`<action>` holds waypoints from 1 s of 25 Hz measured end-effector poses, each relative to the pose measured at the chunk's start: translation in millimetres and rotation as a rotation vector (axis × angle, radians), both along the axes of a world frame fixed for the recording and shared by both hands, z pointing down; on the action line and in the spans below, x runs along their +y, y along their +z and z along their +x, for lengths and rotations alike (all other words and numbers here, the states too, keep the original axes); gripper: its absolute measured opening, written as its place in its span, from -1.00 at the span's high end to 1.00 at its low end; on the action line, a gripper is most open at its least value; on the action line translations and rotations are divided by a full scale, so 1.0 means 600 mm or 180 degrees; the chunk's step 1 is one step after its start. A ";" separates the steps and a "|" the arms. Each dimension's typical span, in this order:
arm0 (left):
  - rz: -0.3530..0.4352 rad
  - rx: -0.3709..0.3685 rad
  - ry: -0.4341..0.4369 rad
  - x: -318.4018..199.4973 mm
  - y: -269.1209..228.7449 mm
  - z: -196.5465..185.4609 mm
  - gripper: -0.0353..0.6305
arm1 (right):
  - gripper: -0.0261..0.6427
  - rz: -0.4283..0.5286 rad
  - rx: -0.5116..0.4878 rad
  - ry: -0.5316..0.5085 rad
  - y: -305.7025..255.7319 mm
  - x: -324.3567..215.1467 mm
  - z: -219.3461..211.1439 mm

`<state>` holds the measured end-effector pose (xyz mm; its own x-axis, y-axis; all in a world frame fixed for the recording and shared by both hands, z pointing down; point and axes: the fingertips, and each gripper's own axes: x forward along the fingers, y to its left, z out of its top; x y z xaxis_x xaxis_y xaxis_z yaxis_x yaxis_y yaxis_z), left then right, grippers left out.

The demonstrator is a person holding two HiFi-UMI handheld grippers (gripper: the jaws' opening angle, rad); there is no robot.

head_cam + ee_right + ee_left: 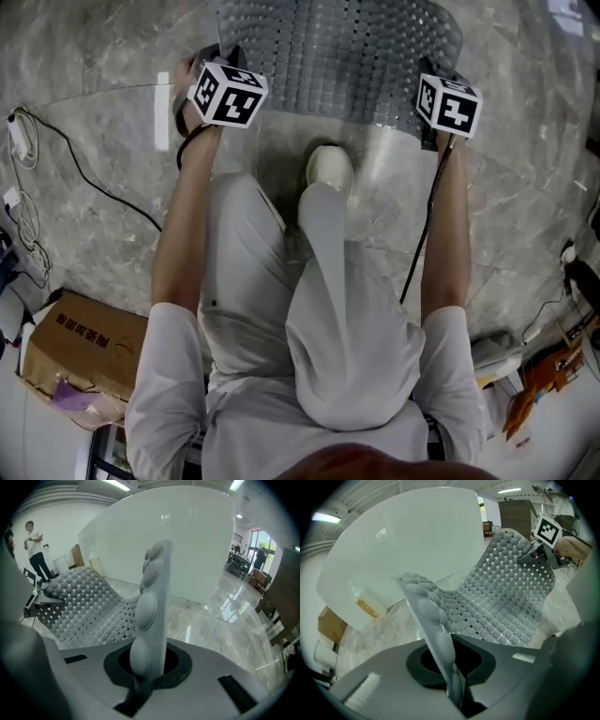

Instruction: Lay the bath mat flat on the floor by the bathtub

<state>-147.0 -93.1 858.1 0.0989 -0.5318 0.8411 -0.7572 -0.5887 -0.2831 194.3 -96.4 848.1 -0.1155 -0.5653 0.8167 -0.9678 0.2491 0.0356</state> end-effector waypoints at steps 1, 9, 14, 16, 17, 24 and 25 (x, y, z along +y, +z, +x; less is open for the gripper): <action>-0.0027 -0.0042 -0.0003 -0.004 0.008 -0.003 0.84 | 0.86 -0.0016 0.0045 -0.0019 0.009 -0.004 0.005; -0.0169 -0.0253 -0.0066 -0.023 0.070 -0.031 0.83 | 0.86 -0.0028 0.0508 -0.0129 0.095 -0.021 0.039; -0.0269 -0.0371 -0.0097 -0.036 0.100 -0.057 0.83 | 0.86 -0.0014 0.0588 -0.0082 0.120 -0.037 0.064; -0.0326 -0.0400 -0.0122 -0.038 0.114 -0.068 0.82 | 0.86 -0.0037 0.0605 -0.0096 0.132 -0.040 0.072; -0.0351 -0.0409 -0.0133 -0.039 0.120 -0.073 0.82 | 0.85 -0.0056 0.0610 -0.0106 0.140 -0.040 0.076; -0.0541 -0.0376 -0.0314 -0.051 0.171 -0.104 0.79 | 0.82 -0.0112 0.0621 -0.0127 0.180 -0.051 0.108; -0.0560 -0.0363 -0.0344 -0.053 0.176 -0.108 0.78 | 0.80 -0.0101 0.0632 -0.0131 0.183 -0.052 0.113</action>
<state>-211.8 -125.0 963.8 -0.0514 -0.3784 0.9242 -0.7874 -0.5538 -0.2706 261.8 -127.8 958.0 0.0270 -0.5371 0.8431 -0.9315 0.2925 0.2161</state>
